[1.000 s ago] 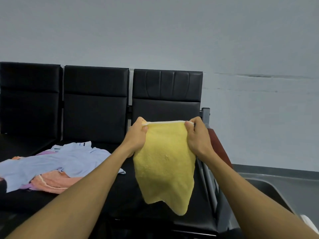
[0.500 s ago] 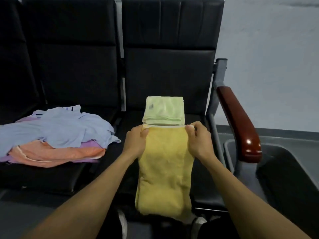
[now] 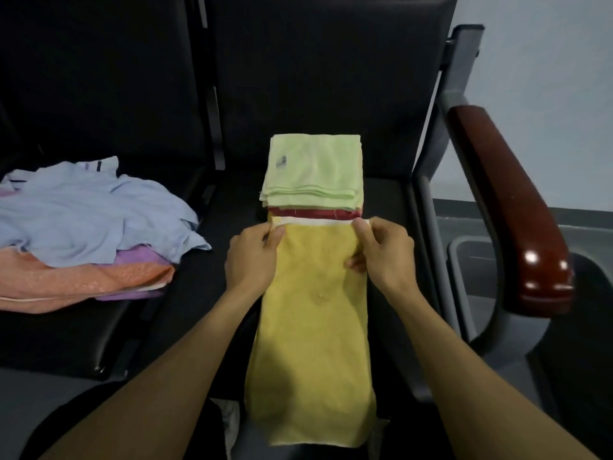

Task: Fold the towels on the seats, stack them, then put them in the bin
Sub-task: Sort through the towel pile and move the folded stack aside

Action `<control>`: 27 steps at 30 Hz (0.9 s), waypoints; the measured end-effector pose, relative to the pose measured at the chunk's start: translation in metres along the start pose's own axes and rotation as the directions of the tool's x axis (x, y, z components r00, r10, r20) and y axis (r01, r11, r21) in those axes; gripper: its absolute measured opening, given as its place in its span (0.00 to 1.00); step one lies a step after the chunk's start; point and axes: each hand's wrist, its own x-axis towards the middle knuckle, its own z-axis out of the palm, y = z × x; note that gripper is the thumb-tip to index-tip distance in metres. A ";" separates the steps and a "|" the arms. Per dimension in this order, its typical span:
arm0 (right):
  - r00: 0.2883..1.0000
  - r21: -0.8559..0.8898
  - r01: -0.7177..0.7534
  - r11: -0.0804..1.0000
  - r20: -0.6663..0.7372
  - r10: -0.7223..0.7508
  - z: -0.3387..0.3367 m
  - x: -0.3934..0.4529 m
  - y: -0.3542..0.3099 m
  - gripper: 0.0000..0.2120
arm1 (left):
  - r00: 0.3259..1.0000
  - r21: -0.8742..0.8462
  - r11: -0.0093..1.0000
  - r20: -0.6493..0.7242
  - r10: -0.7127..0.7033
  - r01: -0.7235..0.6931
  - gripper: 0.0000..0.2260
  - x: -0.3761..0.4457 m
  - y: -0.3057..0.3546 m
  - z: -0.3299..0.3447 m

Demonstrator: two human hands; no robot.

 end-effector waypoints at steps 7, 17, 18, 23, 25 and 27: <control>0.997 0.053 -0.066 0.996 -0.039 0.068 0.000 0.005 0.006 0.33 | 0.985 -0.389 0.909 0.142 -0.102 0.151 0.21 0.003 0.001 -0.006; 0.941 -0.152 -0.279 0.948 0.155 0.302 -0.003 -0.005 0.034 0.16 | 0.938 -0.203 0.946 0.292 -0.188 0.253 0.07 -0.002 -0.022 -0.013; 0.922 -0.144 -0.314 0.938 0.191 0.338 -0.004 -0.007 0.035 0.19 | 0.914 -0.185 0.943 0.352 -0.200 0.278 0.11 -0.003 -0.024 -0.015; 0.777 -0.110 -0.467 0.877 0.423 0.467 -0.006 -0.014 0.038 0.14 | 0.755 -0.068 0.955 0.630 -0.183 0.289 0.29 -0.006 -0.032 -0.020; 0.793 -0.130 -0.432 0.892 0.416 0.445 -0.003 -0.015 0.039 0.07 | 0.723 -0.030 0.963 0.667 -0.181 0.269 0.30 -0.008 -0.032 -0.019; 0.820 -0.184 -0.376 0.908 0.390 0.419 0.000 -0.016 0.038 0.09 | 0.739 -0.044 0.959 0.647 -0.187 0.281 0.24 -0.008 -0.035 -0.015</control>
